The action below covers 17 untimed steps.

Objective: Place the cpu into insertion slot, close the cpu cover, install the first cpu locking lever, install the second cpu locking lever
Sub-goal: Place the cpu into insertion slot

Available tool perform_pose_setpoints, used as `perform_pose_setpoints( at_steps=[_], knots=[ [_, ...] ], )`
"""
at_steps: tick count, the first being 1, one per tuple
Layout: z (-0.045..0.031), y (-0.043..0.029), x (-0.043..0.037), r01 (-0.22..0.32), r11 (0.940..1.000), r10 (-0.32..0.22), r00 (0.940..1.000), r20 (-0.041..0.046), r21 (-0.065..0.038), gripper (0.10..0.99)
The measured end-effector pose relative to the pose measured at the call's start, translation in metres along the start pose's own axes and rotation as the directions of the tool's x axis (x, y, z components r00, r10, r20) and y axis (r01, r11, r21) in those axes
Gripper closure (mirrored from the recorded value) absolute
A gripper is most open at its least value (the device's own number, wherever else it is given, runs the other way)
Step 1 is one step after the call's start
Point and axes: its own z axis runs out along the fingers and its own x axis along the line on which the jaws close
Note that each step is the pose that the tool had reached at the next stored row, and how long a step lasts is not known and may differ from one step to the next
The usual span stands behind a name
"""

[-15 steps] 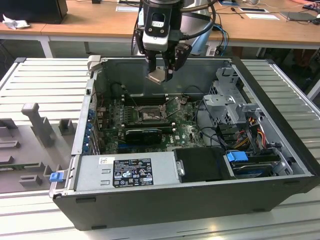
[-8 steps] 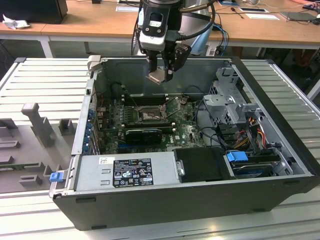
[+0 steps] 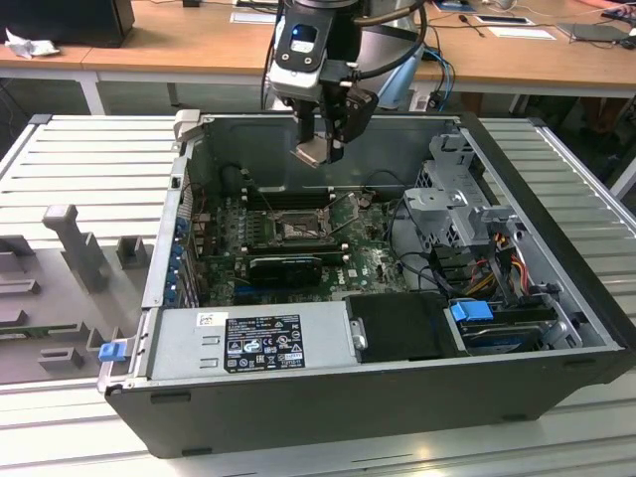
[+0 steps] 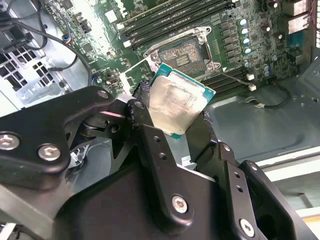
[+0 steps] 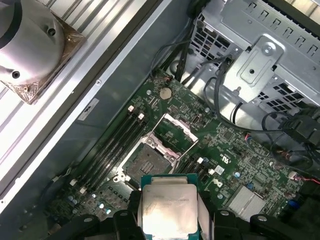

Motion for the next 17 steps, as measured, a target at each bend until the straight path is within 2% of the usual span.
perform_pose_setpoints(
  at_steps=[7, 12, 17],
  knots=[
    [0.0, 0.0, 0.0, -0.055, 0.9985, 0.055, 0.9985, 0.0049, -0.001, 0.557],
    [0.0001, 0.0, 0.0, -0.113, 0.9936, 0.113, 0.9935, 0.0099, -0.003, 0.557],
    [0.0002, 0.0, 0.0, -0.144, 0.9895, 0.144, 0.9894, 0.0126, -0.004, 0.557]
  ],
)
